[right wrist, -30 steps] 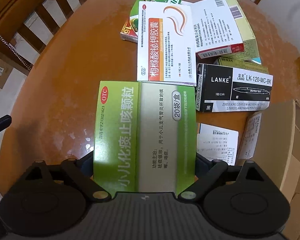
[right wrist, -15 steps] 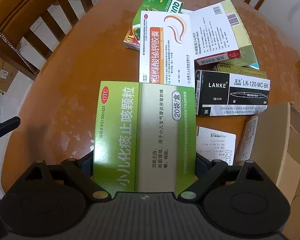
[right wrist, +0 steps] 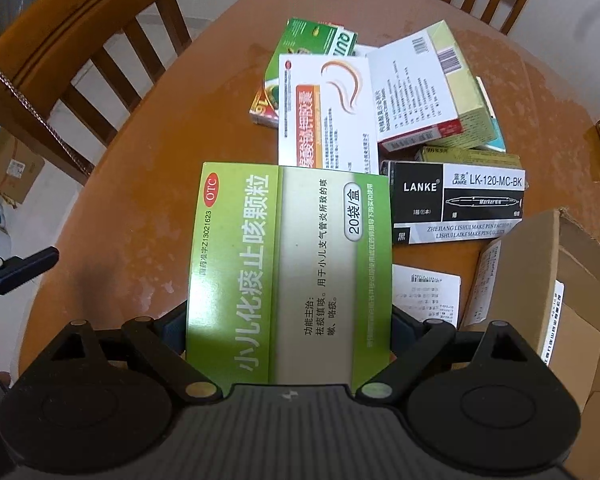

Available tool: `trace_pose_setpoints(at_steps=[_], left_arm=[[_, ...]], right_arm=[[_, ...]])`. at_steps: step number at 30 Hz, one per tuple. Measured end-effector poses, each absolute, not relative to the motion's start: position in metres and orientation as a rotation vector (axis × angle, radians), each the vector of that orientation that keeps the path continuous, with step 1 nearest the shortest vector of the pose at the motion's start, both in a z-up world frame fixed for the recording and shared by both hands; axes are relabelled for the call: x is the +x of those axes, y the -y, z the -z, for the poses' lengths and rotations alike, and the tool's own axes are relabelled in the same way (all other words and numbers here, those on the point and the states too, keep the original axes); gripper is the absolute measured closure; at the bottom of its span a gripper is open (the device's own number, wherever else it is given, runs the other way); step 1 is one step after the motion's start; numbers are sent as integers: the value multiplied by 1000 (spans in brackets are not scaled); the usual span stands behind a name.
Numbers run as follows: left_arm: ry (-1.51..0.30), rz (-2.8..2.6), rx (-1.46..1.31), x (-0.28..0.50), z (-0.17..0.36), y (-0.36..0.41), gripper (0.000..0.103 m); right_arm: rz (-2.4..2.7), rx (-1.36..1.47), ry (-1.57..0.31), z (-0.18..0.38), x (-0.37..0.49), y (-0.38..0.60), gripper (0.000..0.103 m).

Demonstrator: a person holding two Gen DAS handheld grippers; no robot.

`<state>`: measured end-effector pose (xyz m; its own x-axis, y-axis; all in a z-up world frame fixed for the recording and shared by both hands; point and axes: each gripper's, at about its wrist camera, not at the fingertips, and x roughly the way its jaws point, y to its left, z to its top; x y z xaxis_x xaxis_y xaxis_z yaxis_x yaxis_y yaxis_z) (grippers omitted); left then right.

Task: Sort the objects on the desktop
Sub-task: 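Hold the green box in the right gripper above the table, then carry the green box with the right gripper over the cardboard box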

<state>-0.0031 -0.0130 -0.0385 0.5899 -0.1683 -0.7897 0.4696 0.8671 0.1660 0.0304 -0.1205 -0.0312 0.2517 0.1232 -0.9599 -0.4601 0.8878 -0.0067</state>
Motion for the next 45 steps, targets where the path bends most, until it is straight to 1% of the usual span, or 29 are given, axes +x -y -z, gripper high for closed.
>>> trace_pose_setpoints(at_steps=[21, 31, 37, 45], left_arm=[[-833, 405, 423, 4, 29, 34, 0], [-849, 401, 406, 6, 35, 31, 0], [-850, 394, 393, 10, 35, 27, 0], [-841, 401, 395, 10, 32, 30, 0]], right_arm=[[-408, -187, -1193, 3, 32, 148, 8], [-338, -273, -1276, 47, 45, 140, 8], [-321, -276, -1306, 58, 49, 140, 8], [-327, -226, -1242, 26, 52, 151, 8]])
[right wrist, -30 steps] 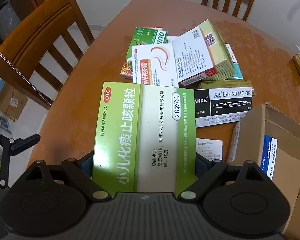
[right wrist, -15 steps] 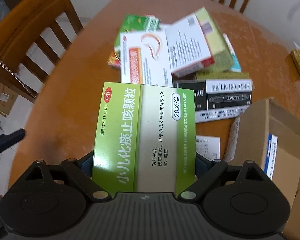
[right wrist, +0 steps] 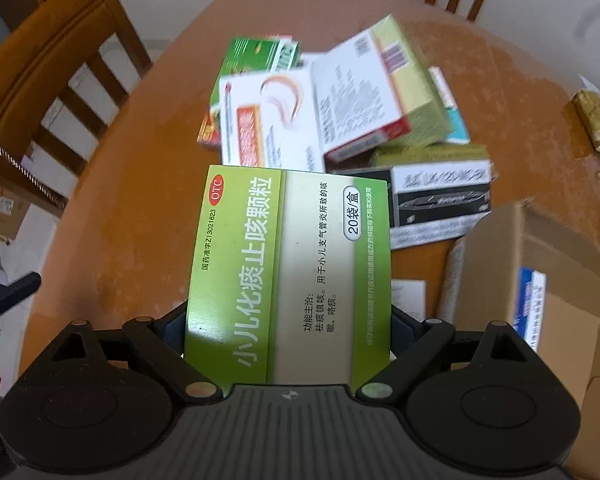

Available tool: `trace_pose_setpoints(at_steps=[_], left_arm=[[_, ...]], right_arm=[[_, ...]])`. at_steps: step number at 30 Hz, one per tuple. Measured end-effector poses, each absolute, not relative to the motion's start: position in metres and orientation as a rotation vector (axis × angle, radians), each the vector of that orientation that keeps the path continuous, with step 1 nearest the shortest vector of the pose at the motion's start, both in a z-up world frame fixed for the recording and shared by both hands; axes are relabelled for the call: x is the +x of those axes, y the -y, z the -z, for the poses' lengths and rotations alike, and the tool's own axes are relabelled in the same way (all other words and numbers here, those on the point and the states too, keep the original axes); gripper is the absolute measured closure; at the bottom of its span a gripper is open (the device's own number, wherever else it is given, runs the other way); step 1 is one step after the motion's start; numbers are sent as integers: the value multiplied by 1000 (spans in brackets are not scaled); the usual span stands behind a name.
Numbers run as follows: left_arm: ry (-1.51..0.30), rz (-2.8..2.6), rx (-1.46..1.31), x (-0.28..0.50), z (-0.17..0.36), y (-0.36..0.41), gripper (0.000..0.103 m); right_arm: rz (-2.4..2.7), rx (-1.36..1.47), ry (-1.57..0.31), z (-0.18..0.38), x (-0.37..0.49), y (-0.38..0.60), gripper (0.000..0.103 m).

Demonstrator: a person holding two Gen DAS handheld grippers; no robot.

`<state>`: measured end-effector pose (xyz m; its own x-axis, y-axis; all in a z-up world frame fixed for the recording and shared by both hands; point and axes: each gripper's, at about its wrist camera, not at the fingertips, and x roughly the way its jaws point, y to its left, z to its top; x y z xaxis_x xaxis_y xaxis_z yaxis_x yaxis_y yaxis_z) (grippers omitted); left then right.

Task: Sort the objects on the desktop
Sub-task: 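Carry the green box with the right gripper over the cardboard box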

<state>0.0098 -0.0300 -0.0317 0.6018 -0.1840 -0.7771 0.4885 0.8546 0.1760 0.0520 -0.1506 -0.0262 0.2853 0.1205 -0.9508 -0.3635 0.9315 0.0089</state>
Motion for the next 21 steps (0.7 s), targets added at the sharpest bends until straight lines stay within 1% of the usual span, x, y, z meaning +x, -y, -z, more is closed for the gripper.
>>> trace_pose_setpoints(at_steps=[11, 21], left_arm=[[-802, 438, 406, 9, 23, 42, 0], [-802, 456, 421, 8, 24, 51, 0]], right_arm=[[-283, -179, -1186, -2, 55, 174, 8], [-262, -144, -1139, -23, 52, 193, 8]])
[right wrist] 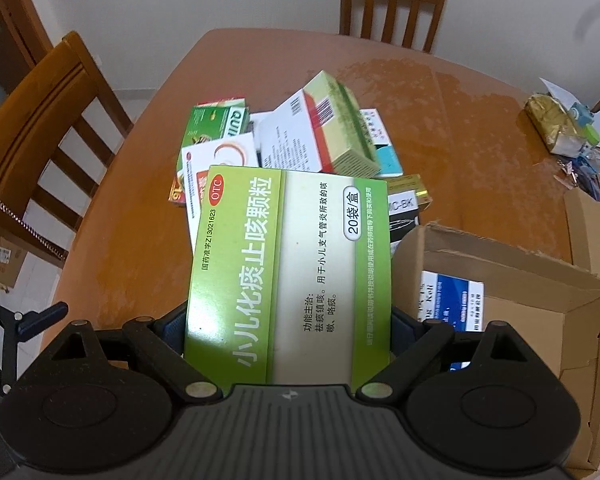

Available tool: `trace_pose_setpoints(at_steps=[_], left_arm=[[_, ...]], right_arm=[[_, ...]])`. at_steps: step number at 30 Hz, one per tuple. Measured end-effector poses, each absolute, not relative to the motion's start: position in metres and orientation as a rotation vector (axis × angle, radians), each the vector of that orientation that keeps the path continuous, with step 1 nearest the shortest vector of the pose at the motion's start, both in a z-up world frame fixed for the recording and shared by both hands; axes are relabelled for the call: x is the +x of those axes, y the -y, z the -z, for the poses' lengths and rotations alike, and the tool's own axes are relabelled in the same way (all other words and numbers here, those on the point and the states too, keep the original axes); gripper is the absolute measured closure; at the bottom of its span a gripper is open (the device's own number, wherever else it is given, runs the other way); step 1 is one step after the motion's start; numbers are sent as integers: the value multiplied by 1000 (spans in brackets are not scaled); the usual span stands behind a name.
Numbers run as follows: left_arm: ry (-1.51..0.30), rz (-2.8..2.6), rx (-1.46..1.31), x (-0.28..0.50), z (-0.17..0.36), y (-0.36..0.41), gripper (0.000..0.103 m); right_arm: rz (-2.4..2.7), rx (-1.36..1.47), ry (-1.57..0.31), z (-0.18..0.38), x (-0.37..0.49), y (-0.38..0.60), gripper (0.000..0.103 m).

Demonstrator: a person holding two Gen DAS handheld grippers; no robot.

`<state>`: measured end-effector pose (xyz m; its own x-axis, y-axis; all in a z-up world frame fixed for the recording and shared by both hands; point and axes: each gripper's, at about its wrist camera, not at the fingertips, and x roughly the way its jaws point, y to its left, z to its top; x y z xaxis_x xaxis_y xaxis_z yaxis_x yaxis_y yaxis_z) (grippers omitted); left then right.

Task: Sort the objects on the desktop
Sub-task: 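Carry the green box with the right gripper over the cardboard box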

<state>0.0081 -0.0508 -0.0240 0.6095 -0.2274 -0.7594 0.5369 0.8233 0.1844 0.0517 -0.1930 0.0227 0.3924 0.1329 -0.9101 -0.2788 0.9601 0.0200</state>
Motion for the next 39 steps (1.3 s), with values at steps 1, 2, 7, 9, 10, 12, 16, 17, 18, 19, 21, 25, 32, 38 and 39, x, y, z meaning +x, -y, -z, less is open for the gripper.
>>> trace_pose_setpoints(at_steps=[1, 2, 7, 9, 10, 12, 16, 17, 18, 19, 21, 25, 32, 38, 39], left_arm=[[-802, 457, 421, 8, 24, 51, 0], [-802, 457, 420, 8, 24, 51, 0], [-802, 458, 417, 8, 24, 53, 0], [-802, 459, 416, 8, 24, 54, 0], [-802, 460, 416, 8, 24, 54, 0], [-800, 463, 417, 8, 24, 55, 0], [-800, 468, 419, 8, 24, 58, 0], [-800, 468, 417, 7, 24, 59, 0], [-801, 469, 416, 7, 24, 59, 0], [-803, 470, 416, 7, 24, 60, 0], [-803, 471, 421, 7, 25, 62, 0], [-803, 479, 430, 6, 24, 67, 0], [-803, 482, 447, 3, 24, 77, 0], [-802, 484, 465, 2, 23, 88, 0], [-802, 485, 468, 1, 22, 90, 0]], right_arm=[[-259, -141, -1136, -24, 52, 195, 8], [-255, -138, -1133, -26, 52, 197, 8], [-245, -121, -1118, -33, 50, 206, 8], [-240, -119, -1110, -36, 50, 210, 8], [-237, -118, -1106, -38, 49, 211, 8], [-230, -116, -1099, -41, 49, 215, 8], [-212, -104, -1092, -45, 50, 224, 8], [-205, -101, -1089, -46, 49, 227, 8], [-200, -100, -1086, -47, 49, 229, 8], [-196, -98, -1085, -47, 49, 232, 8], [-182, -93, -1080, -49, 48, 238, 8], [-176, -82, -1076, -51, 48, 249, 8], [-146, -66, -1069, -52, 48, 271, 8], [-123, -53, -1066, -52, 48, 292, 8], [-120, -50, -1068, -52, 48, 296, 8]])
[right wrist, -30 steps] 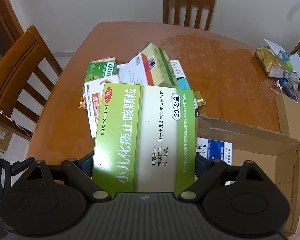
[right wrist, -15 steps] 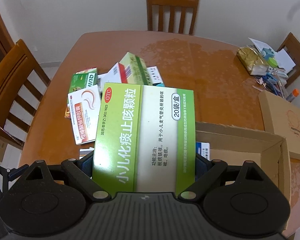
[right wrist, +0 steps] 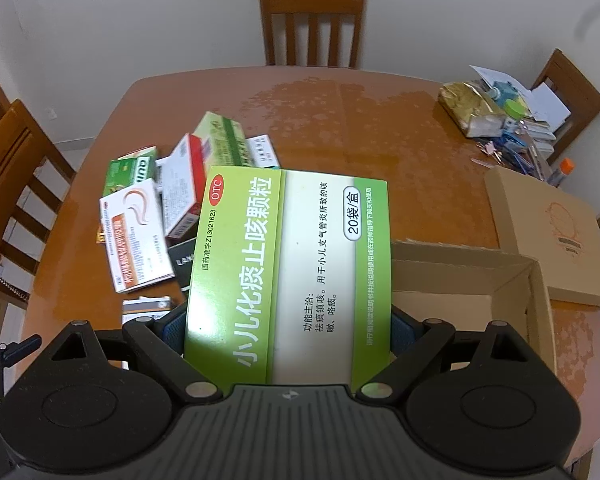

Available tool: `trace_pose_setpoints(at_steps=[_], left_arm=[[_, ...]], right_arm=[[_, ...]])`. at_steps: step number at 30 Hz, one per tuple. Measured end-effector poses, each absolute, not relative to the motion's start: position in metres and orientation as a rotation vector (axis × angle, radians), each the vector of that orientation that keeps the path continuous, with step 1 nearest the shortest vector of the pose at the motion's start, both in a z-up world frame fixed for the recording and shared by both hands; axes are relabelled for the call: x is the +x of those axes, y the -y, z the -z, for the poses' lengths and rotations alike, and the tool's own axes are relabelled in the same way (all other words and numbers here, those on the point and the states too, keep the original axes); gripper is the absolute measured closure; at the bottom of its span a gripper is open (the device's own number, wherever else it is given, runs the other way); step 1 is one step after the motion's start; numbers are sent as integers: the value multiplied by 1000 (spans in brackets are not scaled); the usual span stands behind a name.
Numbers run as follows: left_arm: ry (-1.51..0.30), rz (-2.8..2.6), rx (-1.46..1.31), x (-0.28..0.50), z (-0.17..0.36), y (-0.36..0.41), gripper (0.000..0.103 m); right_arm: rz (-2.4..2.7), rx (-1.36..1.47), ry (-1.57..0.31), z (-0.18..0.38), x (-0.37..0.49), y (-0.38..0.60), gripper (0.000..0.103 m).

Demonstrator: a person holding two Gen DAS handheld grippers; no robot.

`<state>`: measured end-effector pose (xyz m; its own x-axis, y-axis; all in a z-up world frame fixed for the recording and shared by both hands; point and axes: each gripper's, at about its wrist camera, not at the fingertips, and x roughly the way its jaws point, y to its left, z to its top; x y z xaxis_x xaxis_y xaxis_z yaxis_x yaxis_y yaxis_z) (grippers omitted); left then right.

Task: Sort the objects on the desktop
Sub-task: 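Carry the green box with the right gripper over the cardboard box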

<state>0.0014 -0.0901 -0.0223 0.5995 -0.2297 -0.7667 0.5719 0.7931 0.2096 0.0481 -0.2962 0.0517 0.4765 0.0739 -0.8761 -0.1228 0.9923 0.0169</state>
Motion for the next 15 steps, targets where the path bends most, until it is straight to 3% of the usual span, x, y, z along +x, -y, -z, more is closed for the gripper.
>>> trace_pose_setpoints(at_steps=[15], left_arm=[[-814, 483, 510, -2, 22, 116, 0]], right_arm=[[-76, -17, -1099, -37, 55, 350, 8]])
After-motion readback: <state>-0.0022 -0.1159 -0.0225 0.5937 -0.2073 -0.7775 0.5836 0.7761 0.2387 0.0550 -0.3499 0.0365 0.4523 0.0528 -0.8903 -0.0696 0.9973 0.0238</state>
